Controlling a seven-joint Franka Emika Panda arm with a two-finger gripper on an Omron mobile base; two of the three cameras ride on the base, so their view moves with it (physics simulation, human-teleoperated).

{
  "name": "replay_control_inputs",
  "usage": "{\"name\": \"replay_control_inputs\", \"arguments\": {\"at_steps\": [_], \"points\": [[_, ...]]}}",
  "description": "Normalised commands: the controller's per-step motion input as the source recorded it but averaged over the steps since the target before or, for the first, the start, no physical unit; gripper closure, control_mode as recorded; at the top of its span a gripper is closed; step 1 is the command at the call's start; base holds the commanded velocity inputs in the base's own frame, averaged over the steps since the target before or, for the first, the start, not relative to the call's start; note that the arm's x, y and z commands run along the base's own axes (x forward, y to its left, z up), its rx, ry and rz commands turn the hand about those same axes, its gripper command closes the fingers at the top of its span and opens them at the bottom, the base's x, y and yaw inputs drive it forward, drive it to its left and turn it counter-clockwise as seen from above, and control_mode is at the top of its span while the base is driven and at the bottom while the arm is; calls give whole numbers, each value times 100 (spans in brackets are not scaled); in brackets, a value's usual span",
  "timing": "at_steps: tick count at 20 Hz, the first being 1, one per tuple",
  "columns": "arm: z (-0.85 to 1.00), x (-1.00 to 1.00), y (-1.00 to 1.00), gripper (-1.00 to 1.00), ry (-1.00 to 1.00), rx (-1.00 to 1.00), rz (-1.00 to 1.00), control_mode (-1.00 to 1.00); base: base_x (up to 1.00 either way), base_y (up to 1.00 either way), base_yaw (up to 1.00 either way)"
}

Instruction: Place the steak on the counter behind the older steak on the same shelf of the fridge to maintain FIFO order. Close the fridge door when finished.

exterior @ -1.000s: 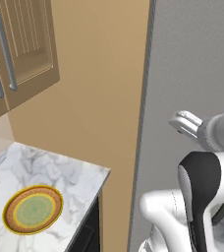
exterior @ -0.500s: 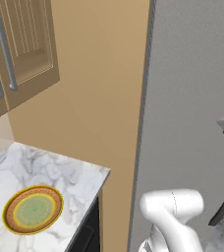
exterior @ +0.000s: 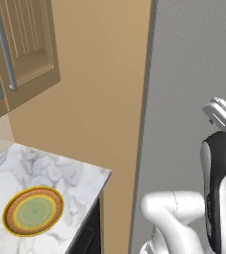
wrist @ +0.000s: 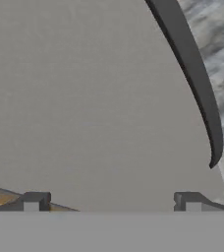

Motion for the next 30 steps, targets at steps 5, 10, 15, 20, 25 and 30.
{"name": "replay_control_inputs", "arguments": {"at_steps": [5,10,15,20,25,30], "points": [[-1,59,11,-100,-2,0,-12,-100,0,0,0],[-5,73,-2,-100,-1,4,-4,-100,0,0,0],[-6,62,-22,-100,-4,8,0,-100,0,0,0],[-26,62,-38,-100,-5,5,0,-100,0,0,0],[-35,65,-33,-100,-6,2,0,-100,0,0,0],[-21,62,-31,-100,-6,4,0,-100,0,0,0]]}}
